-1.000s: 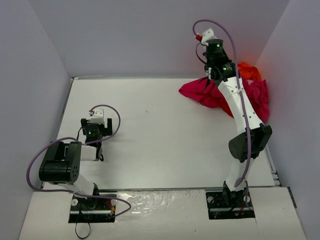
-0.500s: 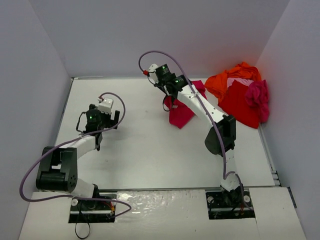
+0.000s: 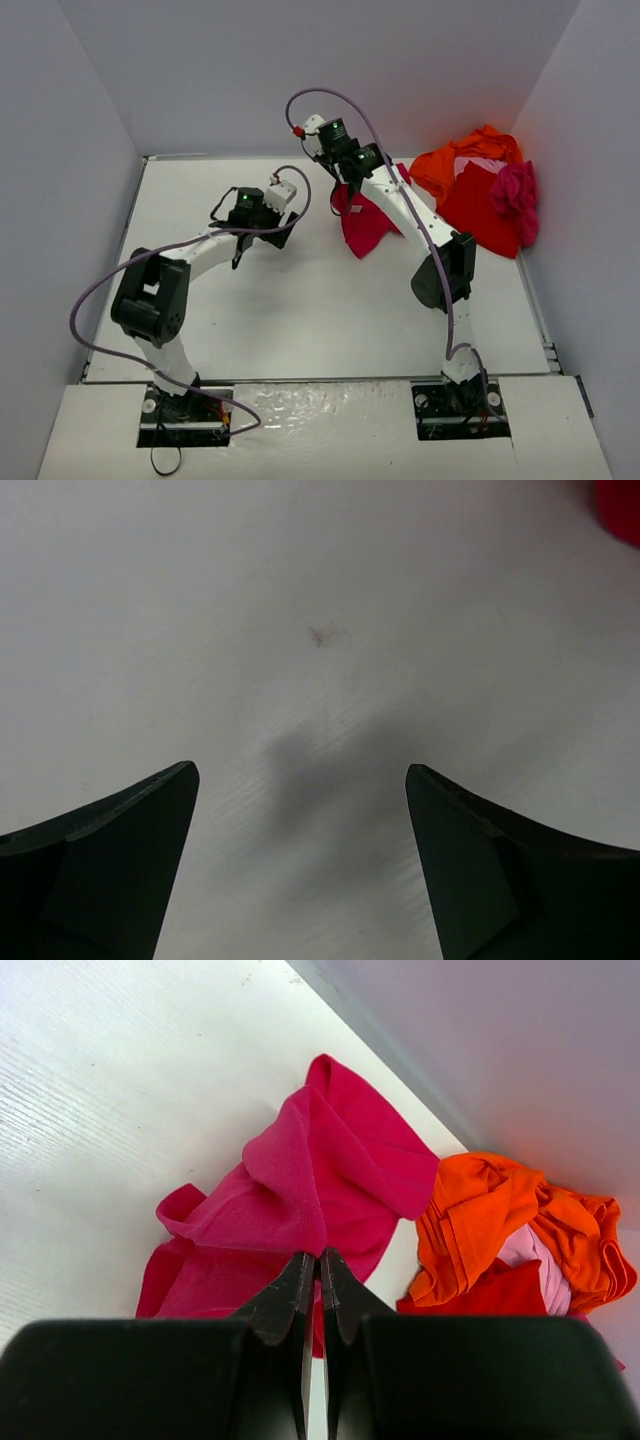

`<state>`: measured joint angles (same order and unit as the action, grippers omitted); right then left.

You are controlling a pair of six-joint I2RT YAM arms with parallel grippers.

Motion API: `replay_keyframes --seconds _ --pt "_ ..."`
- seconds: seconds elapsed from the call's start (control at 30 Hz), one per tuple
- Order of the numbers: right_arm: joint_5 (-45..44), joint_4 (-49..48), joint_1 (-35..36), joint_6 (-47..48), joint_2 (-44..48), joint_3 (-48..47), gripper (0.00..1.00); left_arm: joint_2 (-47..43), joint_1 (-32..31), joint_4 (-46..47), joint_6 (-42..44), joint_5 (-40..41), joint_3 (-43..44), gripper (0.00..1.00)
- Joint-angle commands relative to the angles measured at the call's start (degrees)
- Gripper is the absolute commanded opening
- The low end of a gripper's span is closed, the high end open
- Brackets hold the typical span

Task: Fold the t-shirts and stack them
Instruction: Flatten out the tshirt

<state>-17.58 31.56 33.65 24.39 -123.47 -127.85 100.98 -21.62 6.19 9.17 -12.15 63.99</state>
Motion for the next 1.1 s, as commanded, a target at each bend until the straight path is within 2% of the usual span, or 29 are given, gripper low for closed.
replay_keyframes --seconds 0.0,0.13,0.37,0.57,0.77,0.93,1.07 --pt "-1.39 -2.12 -0.94 -0.84 8.28 -1.18 0.00 3.91 -3.29 -4.14 -0.71 3.59 8.88 0.82" --pt "-0.86 -2.08 -1.40 -0.60 12.09 -0.07 0.00 9.76 -4.15 -10.30 -2.84 2.74 16.13 0.82" --pt "3.89 -0.33 -3.21 -1.92 16.29 0.35 0.00 18.33 -5.12 -20.50 -3.35 1.63 34.42 0.81" --pt "6.51 0.78 -4.20 -2.41 17.46 -0.39 0.00 24.61 -8.67 -27.44 -2.13 2.84 48.30 0.80" --pt "5.63 0.96 -4.95 -1.45 17.75 0.93 0.00 29.54 -10.98 -33.36 -3.68 0.44 60.99 0.80" --pt "6.07 0.87 -7.30 -1.89 18.42 0.67 0.00 28.88 -10.85 -34.59 -4.63 -1.12 63.24 0.80" --pt "6.06 0.77 -8.96 -1.35 18.82 0.20 0.00 26.48 -10.16 -33.49 -4.22 -0.67 59.09 0.80"
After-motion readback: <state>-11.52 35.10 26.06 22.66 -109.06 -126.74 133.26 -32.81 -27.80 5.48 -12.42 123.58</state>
